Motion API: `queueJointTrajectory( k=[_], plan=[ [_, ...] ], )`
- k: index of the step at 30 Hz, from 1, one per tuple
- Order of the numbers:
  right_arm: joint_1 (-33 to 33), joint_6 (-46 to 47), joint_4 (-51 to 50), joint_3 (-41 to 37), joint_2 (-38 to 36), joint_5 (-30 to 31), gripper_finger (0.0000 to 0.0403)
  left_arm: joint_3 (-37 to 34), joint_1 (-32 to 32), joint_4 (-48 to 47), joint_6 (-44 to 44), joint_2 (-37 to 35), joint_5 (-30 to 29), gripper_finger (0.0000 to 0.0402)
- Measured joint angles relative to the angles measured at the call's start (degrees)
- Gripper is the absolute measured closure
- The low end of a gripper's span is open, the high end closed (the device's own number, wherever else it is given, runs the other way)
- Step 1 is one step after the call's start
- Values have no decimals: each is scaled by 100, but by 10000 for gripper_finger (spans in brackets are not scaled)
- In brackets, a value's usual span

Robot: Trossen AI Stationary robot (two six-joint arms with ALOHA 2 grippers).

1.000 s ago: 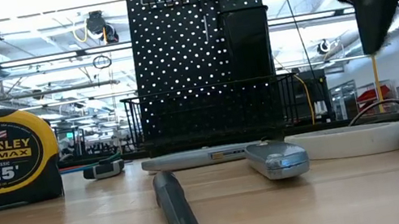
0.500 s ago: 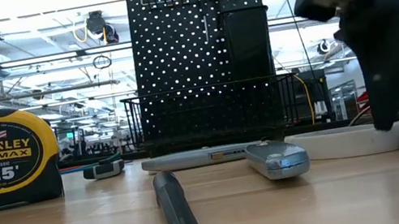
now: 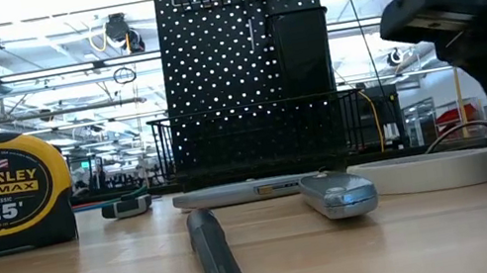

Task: Hang tools onto peg board
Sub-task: Hang the nut driver onto the pegboard

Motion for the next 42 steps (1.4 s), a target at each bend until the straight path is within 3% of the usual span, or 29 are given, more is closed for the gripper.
queueJointTrajectory(
  k=[9,15,26,37,42],
  plan=[
    [-39,-386,-808,391,44,-144,378,0,35,13,134,-242,-199,249],
    [-37,-485,-1725,773,39,-243,381,2,158,263,197,-281,-5,249],
    [-39,-1018,-1688,1406,-41,-161,383,2,195,479,189,-64,292,249],
    [78,-1565,-1643,1681,-879,1199,384,7,195,848,1,224,595,249],
    [92,-2289,-1623,1683,-1345,1860,384,7,195,1037,-36,334,673,249]
  ],
)
